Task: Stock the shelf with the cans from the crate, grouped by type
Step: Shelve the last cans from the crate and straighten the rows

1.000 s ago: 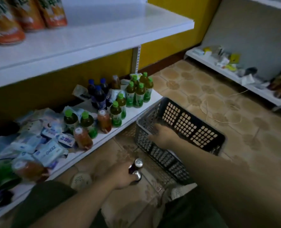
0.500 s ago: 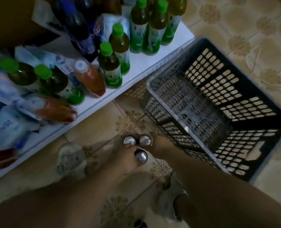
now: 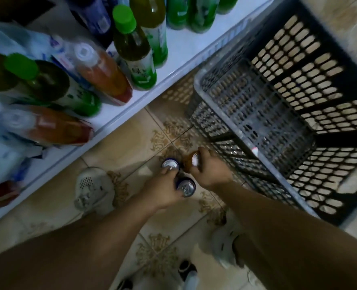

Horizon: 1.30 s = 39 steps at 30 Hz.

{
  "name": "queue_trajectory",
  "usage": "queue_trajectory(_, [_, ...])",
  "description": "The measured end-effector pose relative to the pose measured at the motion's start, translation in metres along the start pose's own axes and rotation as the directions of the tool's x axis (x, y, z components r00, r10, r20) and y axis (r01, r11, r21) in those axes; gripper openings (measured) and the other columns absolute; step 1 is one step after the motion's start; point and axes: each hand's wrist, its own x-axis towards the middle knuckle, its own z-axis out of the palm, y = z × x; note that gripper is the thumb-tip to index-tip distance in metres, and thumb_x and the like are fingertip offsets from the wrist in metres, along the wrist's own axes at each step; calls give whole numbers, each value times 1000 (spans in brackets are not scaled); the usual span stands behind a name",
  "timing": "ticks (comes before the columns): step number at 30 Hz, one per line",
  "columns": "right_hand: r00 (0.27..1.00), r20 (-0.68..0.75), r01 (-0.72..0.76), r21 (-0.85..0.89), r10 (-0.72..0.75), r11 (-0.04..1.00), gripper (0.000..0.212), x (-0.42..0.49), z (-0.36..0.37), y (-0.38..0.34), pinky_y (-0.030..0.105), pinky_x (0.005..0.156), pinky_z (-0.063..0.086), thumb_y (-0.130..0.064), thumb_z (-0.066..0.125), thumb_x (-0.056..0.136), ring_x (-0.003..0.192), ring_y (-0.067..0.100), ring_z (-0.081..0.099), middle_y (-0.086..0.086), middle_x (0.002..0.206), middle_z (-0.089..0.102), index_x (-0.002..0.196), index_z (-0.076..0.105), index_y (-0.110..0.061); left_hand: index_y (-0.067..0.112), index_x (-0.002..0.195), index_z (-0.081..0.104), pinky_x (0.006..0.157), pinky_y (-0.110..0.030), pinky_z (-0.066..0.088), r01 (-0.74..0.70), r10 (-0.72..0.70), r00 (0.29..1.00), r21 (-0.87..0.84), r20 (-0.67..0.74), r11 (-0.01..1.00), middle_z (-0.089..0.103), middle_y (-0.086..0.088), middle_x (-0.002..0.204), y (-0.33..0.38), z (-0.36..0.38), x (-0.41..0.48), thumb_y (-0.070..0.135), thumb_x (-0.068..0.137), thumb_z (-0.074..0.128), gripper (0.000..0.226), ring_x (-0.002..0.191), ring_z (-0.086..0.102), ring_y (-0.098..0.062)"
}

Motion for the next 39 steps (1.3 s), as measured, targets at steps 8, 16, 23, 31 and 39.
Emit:
queue_trajectory(8, [910,-409,245,407,-64,880,71,-124,-101,-43,34,99,42,-47,40,79,120,20,49,7,136,53,143,42,-17,32,148,23,106,-33,40,-227,139,958,-367,-250,902,41,7,142,70,-69,-104,32,71,79,95,124,48,-13])
queue_trajectory(16, [718,-695,588,633,37,503,40,-270,-186,-131,20,69,49,-45,59,82,88,2,61,-13,100,61,116,60,-24,41,132,37,96,-26,48,-548,308,781,-361,-543,754,49,5,132,131,-135,-278,14,69,84,83,110,57,-6])
queue_trajectory(23, [616,-760,769,521,-209,371,59,-373,-223,-186,30,81,57,-45,68,78,102,6,61,-11,119,58,131,44,-39,23,127,49,67,-24,55,-723,295,661,-482,-690,494,66,1,107,153,-153,-403,7,84,66,49,92,67,-15])
queue_trajectory(31, [548,-744,822,393,-383,412,64,-401,-251,-280,36,80,56,-46,69,80,98,13,62,-5,114,59,136,40,-36,22,132,46,95,-34,47,-645,219,606,-311,-765,698,59,-3,125,99,-213,-482,14,89,63,46,113,58,-18])
queue_trajectory(39, [552,-654,829,366,-518,422,68,-365,-274,-379,43,93,51,-39,65,88,109,21,58,-5,116,54,145,29,-30,24,147,31,111,-40,31,145,-30,488,47,-872,988,31,-2,155,18,-299,-497,61,86,52,74,138,35,-24])
